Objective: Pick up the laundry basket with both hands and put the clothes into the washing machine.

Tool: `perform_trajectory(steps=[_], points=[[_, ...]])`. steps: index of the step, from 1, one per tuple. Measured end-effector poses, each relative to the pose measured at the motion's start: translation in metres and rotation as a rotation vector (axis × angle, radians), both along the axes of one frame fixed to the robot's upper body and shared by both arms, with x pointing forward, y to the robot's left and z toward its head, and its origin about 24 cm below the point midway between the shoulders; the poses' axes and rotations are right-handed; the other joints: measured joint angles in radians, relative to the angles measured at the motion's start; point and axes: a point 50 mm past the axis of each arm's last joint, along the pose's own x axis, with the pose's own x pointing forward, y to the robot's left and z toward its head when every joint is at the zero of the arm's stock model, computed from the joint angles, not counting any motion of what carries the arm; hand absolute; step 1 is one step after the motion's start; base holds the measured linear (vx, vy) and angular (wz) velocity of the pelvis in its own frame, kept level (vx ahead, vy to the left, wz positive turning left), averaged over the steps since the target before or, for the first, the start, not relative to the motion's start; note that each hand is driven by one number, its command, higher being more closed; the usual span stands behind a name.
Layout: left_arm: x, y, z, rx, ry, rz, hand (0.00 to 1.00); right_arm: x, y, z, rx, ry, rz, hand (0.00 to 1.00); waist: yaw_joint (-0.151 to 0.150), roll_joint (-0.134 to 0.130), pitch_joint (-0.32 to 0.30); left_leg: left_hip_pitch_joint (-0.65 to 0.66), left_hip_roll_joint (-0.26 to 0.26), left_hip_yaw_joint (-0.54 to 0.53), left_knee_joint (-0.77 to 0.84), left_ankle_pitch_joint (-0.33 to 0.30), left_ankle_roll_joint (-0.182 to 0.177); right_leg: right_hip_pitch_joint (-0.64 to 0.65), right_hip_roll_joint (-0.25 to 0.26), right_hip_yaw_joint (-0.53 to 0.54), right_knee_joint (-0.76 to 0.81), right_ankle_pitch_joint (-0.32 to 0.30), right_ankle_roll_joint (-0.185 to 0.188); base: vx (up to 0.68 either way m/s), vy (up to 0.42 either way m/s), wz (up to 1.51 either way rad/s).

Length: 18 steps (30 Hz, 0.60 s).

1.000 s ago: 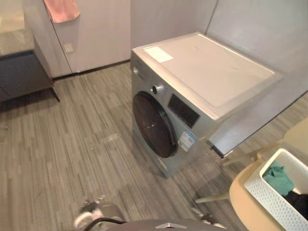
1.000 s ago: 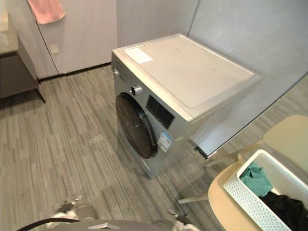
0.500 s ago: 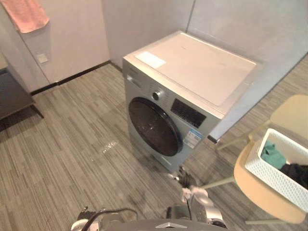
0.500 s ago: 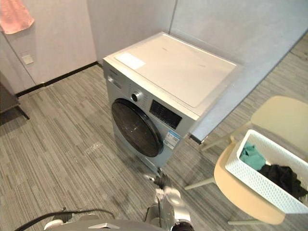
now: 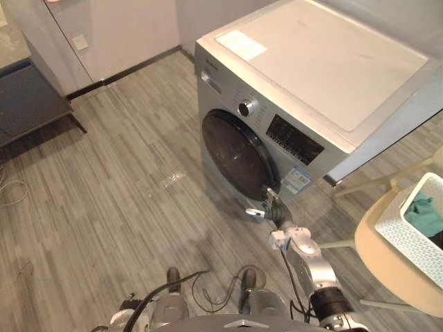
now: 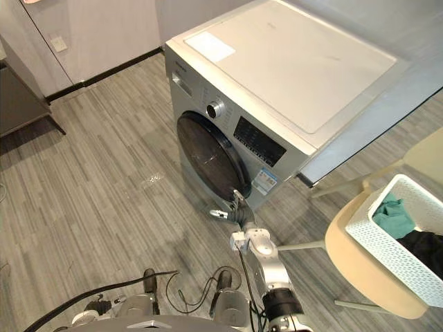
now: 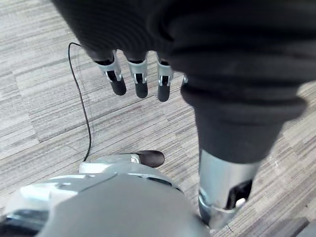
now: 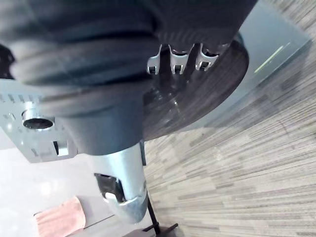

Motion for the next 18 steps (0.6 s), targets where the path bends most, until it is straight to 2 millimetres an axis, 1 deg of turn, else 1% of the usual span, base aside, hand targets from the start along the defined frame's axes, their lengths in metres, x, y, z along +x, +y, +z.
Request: perform_trajectory(steps=[1,2,3,4,5,6,8,9,10,11,13,15,17,18], points=[[0.001,0.0,0.0,0.0,-0.002,-0.001,0.0,0.008,-0.001,0.009,-0.018,-0.033,0.013,0.0,0.0,0.007,0.007,-0.007,-0.003,0.0,-0.007,0.017,0.004,-0.006,-0.001,0.002,-0.005,0.016,0.004,0.06,0.042,-0.05],[0.002,0.0,0.0,0.0,-0.005,-0.002,0.0,0.012,-0.002,0.014,-0.03,-0.047,0.015,0.0,0.0,0.01,0.012,-0.01,-0.005,0.0,-0.007,0.022,0.003,-0.006,-0.001,0.002,-0.009,0.021,0.004,0.08,0.03,-0.03],[0.005,-0.001,0.001,0.001,-0.011,-0.007,0.0,0.019,-0.007,0.023,-0.054,-0.074,0.016,0.0,0.001,0.014,0.023,-0.013,-0.011,0.0,-0.006,0.028,0.012,-0.007,-0.005,0.002,-0.014,0.03,0.004,0.08,0.033,0.01],[0.008,-0.002,0.002,0.001,-0.018,-0.017,0.0,0.029,-0.012,0.034,-0.078,-0.106,0.016,0.0,0.002,0.018,0.036,-0.013,-0.017,0.0,-0.006,0.03,0.013,-0.007,-0.011,0.001,-0.015,0.032,0.006,0.07,0.036,0.0],[0.01,-0.002,0.002,-0.001,-0.025,-0.018,0.0,0.034,-0.015,0.04,-0.094,-0.122,0.015,0.0,0.001,0.021,0.041,-0.014,-0.02,0.001,-0.006,0.03,0.013,-0.008,-0.014,0.001,-0.015,0.034,0.007,0.07,0.039,0.0],[0.012,-0.003,0.003,-0.01,-0.038,-0.009,0.0,0.043,-0.021,0.049,-0.123,-0.14,0.004,0.0,-0.001,0.026,0.048,-0.014,-0.023,0.002,-0.006,0.03,0.013,-0.008,-0.016,0.001,-0.016,0.042,0.013,0.05,0.032,0.02],[0.019,-0.006,0.006,-0.018,-0.077,-0.016,0.0,0.064,-0.04,0.074,-0.2,-0.186,-0.053,0.0,0.001,0.046,0.065,-0.014,-0.024,0.002,-0.008,0.03,0.013,-0.009,-0.016,0.002,-0.02,0.079,0.019,0.04,0.054,0.04],[0.022,-0.007,0.007,-0.017,-0.09,-0.024,0.0,0.068,-0.044,0.081,-0.214,-0.2,-0.067,0.0,0.001,0.05,0.07,-0.015,-0.024,0.002,-0.008,0.03,0.013,-0.009,-0.017,0.002,-0.021,0.086,0.021,0.03,0.064,0.02],[0.025,-0.008,0.008,-0.017,-0.106,-0.035,0.0,0.076,-0.053,0.095,-0.239,-0.227,-0.096,0.0,0.004,0.058,0.077,-0.02,-0.025,0.002,-0.008,0.03,0.013,-0.017,-0.017,0.003,-0.021,0.101,0.021,0.01,0.051,-0.02],[0.028,-0.009,0.009,-0.018,-0.119,-0.039,0.0,0.08,-0.052,0.102,-0.278,-0.243,-0.071,0.0,0.006,0.063,0.08,-0.031,-0.024,0.002,-0.007,0.03,0.013,-0.029,-0.017,0.003,-0.021,0.114,0.024,0.0,0.047,-0.07],[0.035,-0.012,0.012,-0.024,-0.153,-0.044,0.0,0.087,-0.048,0.116,-0.284,-0.277,-0.067,0.0,0.012,0.073,0.097,-0.045,-0.026,0.003,-0.008,0.032,0.016,-0.046,-0.019,0.01,-0.021,0.128,0.022,-0.01,0.04,-0.08],[0.037,-0.014,0.013,-0.028,-0.169,-0.047,0.0,0.092,-0.047,0.123,-0.3,-0.286,-0.068,0.0,0.013,0.08,0.103,-0.053,-0.031,0.008,-0.009,0.035,0.021,-0.062,-0.021,0.025,-0.021,0.144,0.023,-0.03,0.049,-0.1],[0.04,-0.015,0.015,-0.029,-0.183,-0.054,0.0,0.097,-0.045,0.135,-0.325,-0.315,-0.068,0.0,0.01,0.088,0.115,-0.064,-0.04,0.015,-0.01,0.042,0.031,-0.076,-0.028,0.033,-0.025,0.153,0.022,-0.05,0.057,-0.1],[0.043,-0.015,0.016,-0.034,-0.202,-0.047,0.0,0.102,-0.042,0.145,-0.329,-0.341,-0.078,0.0,0.004,0.094,0.131,-0.073,-0.048,0.017,-0.013,0.049,0.04,-0.082,-0.032,0.04,-0.039,0.156,0.022,-0.11,0.067,-0.11]])
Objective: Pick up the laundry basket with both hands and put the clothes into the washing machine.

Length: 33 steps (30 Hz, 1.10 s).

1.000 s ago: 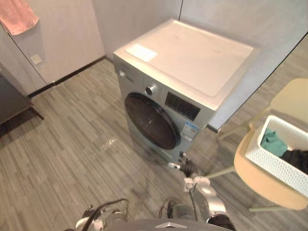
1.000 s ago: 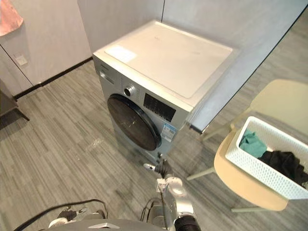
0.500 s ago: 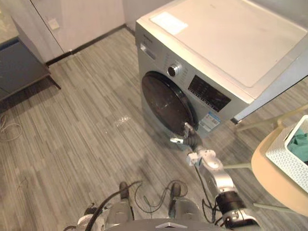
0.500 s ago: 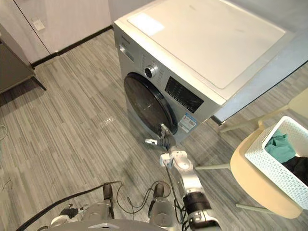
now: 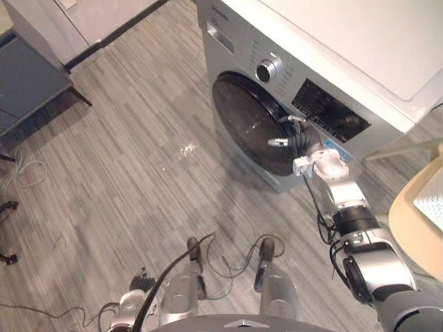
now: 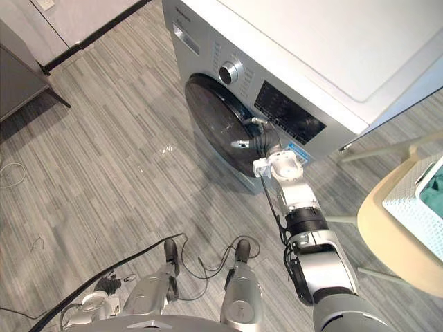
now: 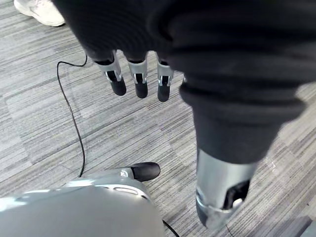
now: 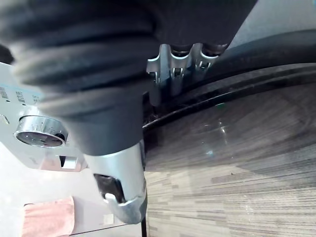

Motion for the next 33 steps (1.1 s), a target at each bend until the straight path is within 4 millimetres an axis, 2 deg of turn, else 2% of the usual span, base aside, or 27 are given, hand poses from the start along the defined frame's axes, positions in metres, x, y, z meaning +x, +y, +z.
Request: perform_trajectory(steps=[3,4,6,7,9,12,14,15,17,18,19,20,22,23,24,27,29,33], points=[[0.006,-0.001,0.003,-0.026,-0.031,0.034,0.0,0.017,-0.003,0.024,-0.007,-0.025,-0.052,0.0,0.002,0.012,0.028,-0.038,-0.02,0.014,-0.017,0.022,0.006,-0.022,-0.012,0.015,-0.059,-0.008,-0.009,-0.16,0.046,-0.08],[0.011,-0.005,0.004,-0.04,-0.046,0.039,0.0,0.024,-0.005,0.039,-0.011,-0.045,-0.072,0.0,0.003,0.028,0.052,-0.05,-0.023,0.013,-0.018,0.033,0.007,-0.028,-0.014,0.015,-0.073,0.004,-0.013,-0.21,0.035,0.01],[0.016,-0.01,0.005,-0.058,-0.056,0.034,0.0,0.029,-0.009,0.05,-0.006,-0.059,-0.119,0.0,0.017,0.052,0.081,-0.053,-0.025,0.01,-0.024,0.045,0.009,-0.029,-0.015,0.014,-0.077,0.009,-0.009,-0.2,0.01,0.05],[0.017,-0.013,0.006,-0.061,-0.059,0.025,0.0,0.03,-0.014,0.049,0.015,-0.051,-0.15,0.0,0.023,0.059,0.083,-0.06,-0.025,0.006,-0.024,0.046,0.008,-0.032,-0.016,0.013,-0.078,0.011,-0.007,-0.18,-0.008,0.15],[0.016,-0.015,0.005,-0.07,-0.056,0.025,0.0,0.03,-0.021,0.038,0.048,-0.015,-0.199,0.0,0.034,0.06,0.084,-0.072,-0.024,-0.012,-0.024,0.05,0.002,-0.038,-0.016,0.007,-0.078,0.013,-0.004,-0.08,-0.009,0.16],[0.017,-0.016,0.005,-0.067,-0.055,0.022,0.0,0.025,-0.004,-0.005,0.053,0.095,-0.165,0.0,0.038,0.06,0.084,-0.081,-0.022,-0.018,-0.025,0.061,-0.002,-0.044,-0.017,0.003,-0.075,0.015,-0.004,-0.02,-0.025,0.04],[0.017,-0.016,0.005,-0.063,-0.051,0.024,0.0,0.006,0.029,-0.058,0.008,0.188,-0.078,0.0,0.035,0.059,0.084,-0.078,-0.022,-0.02,-0.024,0.061,-0.002,-0.033,-0.016,-0.004,-0.085,0.015,-0.003,0.04,-0.037,0.04],[0.016,-0.016,0.004,-0.062,-0.048,0.026,0.0,0.001,0.037,-0.065,0.012,0.192,-0.056,0.0,0.029,0.058,0.083,-0.077,-0.022,-0.023,-0.024,0.061,-0.002,-0.026,-0.016,-0.009,-0.089,0.016,-0.001,0.09,-0.05,0.1],[0.012,-0.011,0.002,-0.053,-0.023,0.056,0.0,-0.019,0.077,-0.097,-0.002,0.283,0.111,0.0,0.014,0.035,0.077,-0.053,-0.022,-0.026,-0.022,0.06,-0.001,0.006,-0.009,-0.014,-0.105,0.022,0.002,0.12,-0.05,0.04],[0.011,-0.009,0.001,-0.05,-0.02,0.063,0.0,-0.027,0.089,-0.109,-0.013,0.32,0.165,0.0,0.014,0.025,0.073,-0.044,-0.021,-0.027,-0.018,0.057,-0.003,0.017,-0.008,-0.014,-0.107,0.024,-0.001,0.14,-0.048,0.03],[0.01,-0.006,0.001,-0.044,-0.015,0.076,0.0,-0.045,0.111,-0.131,-0.024,0.399,0.273,0.0,0.016,0.005,0.063,-0.025,-0.017,-0.028,-0.018,0.053,-0.004,0.039,-0.005,-0.017,-0.109,0.023,-0.002,0.12,-0.04,0.07],[0.009,-0.004,0.001,-0.039,-0.012,0.078,0.0,-0.057,0.123,-0.142,-0.028,0.441,0.335,0.0,0.016,-0.006,0.057,-0.016,-0.016,-0.028,-0.018,0.052,-0.002,0.049,-0.004,-0.02,-0.112,0.021,-0.002,0.15,-0.049,0.05],[0.007,0.003,0.001,-0.006,0.003,0.077,0.0,-0.103,0.163,-0.175,0.064,0.587,0.54,0.0,0.017,-0.05,0.032,0.005,-0.011,-0.03,-0.018,0.04,-0.006,0.08,0.0,-0.029,-0.121,0.016,-0.002,0.13,-0.037,0.1],[0.007,0.005,0.001,0.004,0.007,0.067,0.0,-0.113,0.169,-0.181,0.099,0.616,0.575,0.0,0.016,-0.059,0.024,0.009,-0.011,-0.031,-0.018,0.038,-0.005,0.086,0.0,-0.033,-0.124,0.016,-0.001,0.13,-0.017,0.19],[0.006,0.008,0.001,0.023,0.017,0.05,0.0,-0.134,0.182,-0.188,0.181,0.667,0.642,0.0,0.013,-0.079,0.007,0.018,-0.014,-0.037,-0.018,0.035,-0.004,0.106,0.0,-0.038,-0.133,0.015,-0.001,0.09,-0.002,0.14],[0.005,0.012,0.001,0.052,0.034,0.024,0.0,-0.148,0.185,-0.19,0.286,0.697,0.679,0.0,0.012,-0.109,-0.015,0.051,-0.02,-0.027,-0.018,0.025,0.004,0.138,-0.003,-0.027,-0.14,0.013,0.003,0.04,0.02,-0.03],[0.004,0.015,0.001,0.071,0.044,0.009,0.0,-0.148,0.176,-0.187,0.341,0.679,0.651,0.0,0.009,-0.13,-0.028,0.073,-0.023,-0.003,-0.018,0.015,0.003,0.147,-0.003,-0.002,-0.144,0.011,0.006,0.0,0.026,-0.28],[0.004,0.014,0.001,0.091,0.053,-0.03,0.0,-0.147,0.138,-0.185,0.424,0.622,0.492,0.0,-0.009,-0.159,-0.066,0.101,-0.022,0.047,-0.024,-0.002,0.005,0.143,0.001,0.048,-0.149,0.003,0.006,-0.04,0.017,-0.36]])
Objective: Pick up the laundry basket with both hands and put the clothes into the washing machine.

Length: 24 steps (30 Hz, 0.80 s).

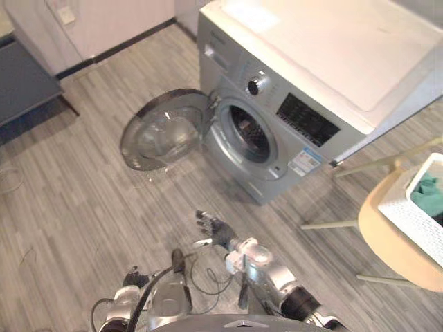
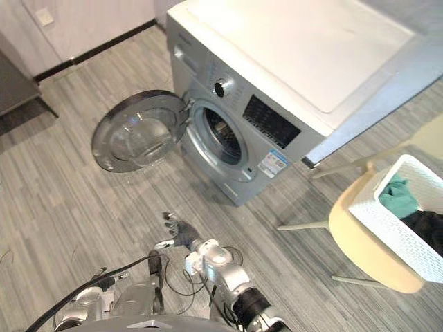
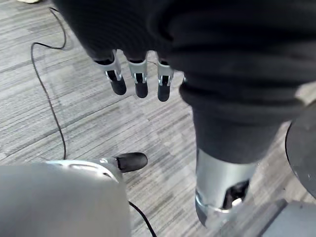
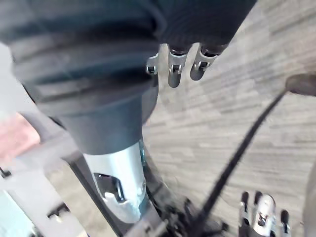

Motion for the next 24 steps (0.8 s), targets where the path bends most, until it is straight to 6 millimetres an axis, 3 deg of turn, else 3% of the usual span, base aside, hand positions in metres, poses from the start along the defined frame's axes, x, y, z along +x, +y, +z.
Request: perform_trajectory(steps=[3,6,8,12,17,20,21,22,24], points=[[0.003,-0.007,0.0,-0.001,0.0,-0.037,0.0,-0.011,-0.039,-0.013,-0.034,0.046,-0.156,0.0,-0.02,-0.008,-0.026,0.014,0.004,0.025,0.0,-0.005,0.001,-0.001,0.006,0.026,-0.003,0.0,0.0,-0.01,0.0,-0.25],[0.019,-0.011,0.006,-0.008,-0.045,-0.049,0.0,-0.034,-0.077,-0.032,-0.086,0.137,-0.326,0.0,-0.034,-0.017,-0.039,0.015,0.016,0.049,0.0,-0.007,-0.001,-0.008,0.021,0.053,-0.013,0.0,0.0,0.02,-0.016,-0.18],[0.025,-0.011,0.008,-0.006,-0.063,-0.049,0.0,-0.048,-0.089,-0.043,-0.123,0.19,-0.368,0.0,-0.041,-0.023,-0.044,0.013,0.023,0.07,0.0,-0.008,-0.004,-0.024,0.031,0.076,-0.014,0.002,-0.003,0.02,-0.024,-0.37],[0.063,0.0,0.028,0.018,-0.167,-0.024,0.0,-0.072,-0.112,-0.061,-0.176,0.306,-0.497,0.0,-0.062,-0.03,-0.047,0.004,0.04,0.121,0.0,-0.015,-0.014,-0.066,0.051,0.118,-0.016,0.011,-0.01,0.04,-0.036,-0.42],[0.124,0.063,0.085,0.072,-0.392,0.229,0.0,-0.086,-0.121,-0.065,-0.176,0.345,-0.559,0.0,-0.103,-0.059,-0.04,-0.044,0.069,0.2,0.0,-0.012,-0.039,-0.159,0.084,0.193,-0.037,0.059,-0.023,0.05,-0.049,-0.53],[0.148,0.095,0.121,0.082,-0.5,0.36,0.0,-0.089,-0.121,-0.062,-0.169,0.332,-0.563,0.0,-0.123,-0.082,-0.032,-0.06,0.084,0.236,0.0,-0.009,-0.044,-0.191,0.103,0.222,-0.054,0.087,-0.033,0.07,-0.043,-0.42],[0.151,0.097,0.125,0.079,-0.51,0.368,0.0,-0.089,-0.121,-0.061,-0.168,0.33,-0.563,0.0,-0.124,-0.083,-0.031,-0.061,0.085,0.238,0.0,-0.008,-0.045,-0.194,0.105,0.224,-0.054,0.088,-0.034,0.05,-0.025,-0.24],[0.166,0.106,0.147,0.066,-0.583,0.409,0.0,-0.088,-0.12,-0.059,-0.162,0.317,-0.562,0.0,-0.137,-0.094,-0.025,-0.074,0.089,0.241,0.0,-0.006,-0.048,-0.209,0.111,0.227,-0.054,0.095,-0.038,0.03,-0.017,-0.11],[0.181,0.113,0.172,0.067,-0.658,0.433,0.0,-0.087,-0.117,-0.058,-0.152,0.312,-0.563,0.0,-0.144,-0.11,-0.017,-0.08,0.096,0.244,0.001,-0.005,-0.049,-0.219,0.119,0.228,-0.054,0.103,-0.039,0.03,-0.011,-0.12]])
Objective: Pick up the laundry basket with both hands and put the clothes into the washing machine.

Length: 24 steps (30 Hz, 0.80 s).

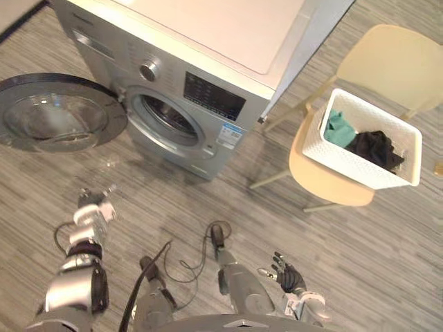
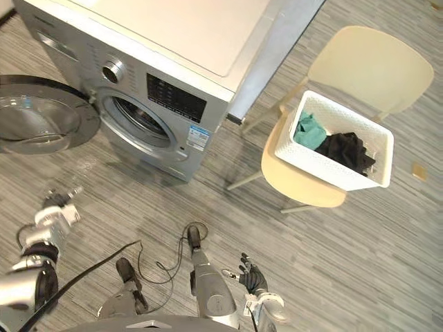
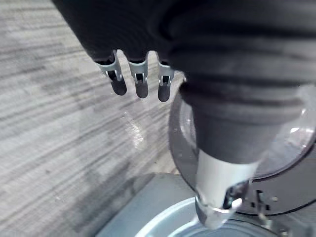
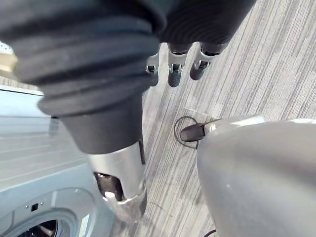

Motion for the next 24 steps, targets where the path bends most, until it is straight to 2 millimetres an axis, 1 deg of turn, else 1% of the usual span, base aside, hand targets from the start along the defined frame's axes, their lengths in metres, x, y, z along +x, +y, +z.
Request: perform_trajectory(steps=[1,3,4,7,12,13,15,16,19,21,24], points=[[0.006,0.003,0.011,0.008,-0.031,0.005,0.0,0.001,0.001,0.001,0.004,-0.007,-0.001,0.0,-0.001,-0.006,0.003,-0.004,0.005,0.002,0.0,0.0,0.0,-0.006,0.004,0.001,0.0,0.005,-0.002,0.02,0.001,-0.12],[0.015,0.007,0.03,0.019,-0.082,0.02,0.0,0.004,0.002,0.005,0.011,-0.033,-0.004,0.0,-0.003,-0.01,0.007,-0.02,0.011,0.006,0.005,0.001,-0.002,-0.027,0.013,0.006,0.0,0.043,0.001,0.01,0.021,-0.13],[0.018,0.012,0.041,0.028,-0.11,0.037,0.0,0.005,0.006,0.006,0.027,-0.044,-0.004,0.0,-0.002,-0.021,0.013,-0.022,0.013,0.014,0.005,0.001,-0.002,-0.034,0.016,0.013,0.0,0.053,0.001,0.0,0.036,-0.14],[0.018,0.017,0.047,0.045,-0.12,0.062,0.0,0.004,0.011,0.005,0.04,-0.048,-0.007,0.0,-0.003,-0.029,0.02,-0.022,0.014,0.023,0.006,0.0,-0.003,-0.04,0.018,0.016,0.0,0.075,0.0,0.0,0.049,-0.1],[0.018,0.019,0.05,0.047,-0.125,0.092,0.0,0.003,0.015,0.005,0.045,-0.047,0.008,0.0,0.004,-0.038,0.035,-0.021,0.012,0.023,0.006,-0.001,-0.005,-0.039,0.017,0.016,0.0,0.076,-0.001,-0.01,0.055,0.0],[0.018,0.02,0.052,0.029,-0.137,0.105,0.0,0.003,0.015,0.005,0.043,-0.047,0.006,0.0,0.005,-0.041,0.042,-0.021,0.012,0.023,0.006,-0.001,-0.005,-0.039,0.016,0.016,0.0,0.072,-0.004,-0.02,0.043,0.0],[0.025,0.019,0.064,0.004,-0.175,0.13,0.0,0.004,0.016,0.005,0.048,-0.048,-0.011,0.0,0.01,-0.052,0.061,-0.024,0.01,0.023,0.005,0.0,-0.008,-0.039,0.012,0.016,-0.001,0.049,-0.012,-0.03,0.036,0.06],[0.03,0.02,0.075,-0.003,-0.195,0.163,0.0,0.004,0.017,0.006,0.051,-0.05,-0.019,0.0,0.01,-0.062,0.07,-0.033,0.005,0.021,0.005,0.005,-0.008,-0.044,0.004,0.015,-0.001,0.015,-0.017,-0.05,0.012,0.09],[0.03,0.022,0.079,-0.017,-0.196,0.214,0.0,0.005,0.016,0.007,0.049,-0.061,-0.024,0.0,0.002,-0.062,0.073,-0.041,0.006,0.021,0.003,0.01,-0.009,-0.053,0.005,0.013,-0.001,0.015,-0.017,-0.04,0.009,-0.01],[0.032,0.02,0.081,-0.04,-0.193,0.233,0.0,0.005,0.016,0.007,0.048,-0.061,-0.024,0.0,-0.001,-0.062,0.073,-0.041,0.007,0.019,0.0,0.012,-0.009,-0.052,0.005,0.01,0.0,0.015,-0.017,-0.01,0.009,0.02],[0.037,0.018,0.091,-0.08,-0.22,0.256,0.0,0.005,0.016,0.007,0.048,-0.061,-0.024,0.0,-0.001,-0.062,0.073,-0.038,0.006,0.01,0.0,0.014,-0.007,-0.045,0.003,0.004,0.0,0.017,-0.016,-0.01,0.023,0.07]])
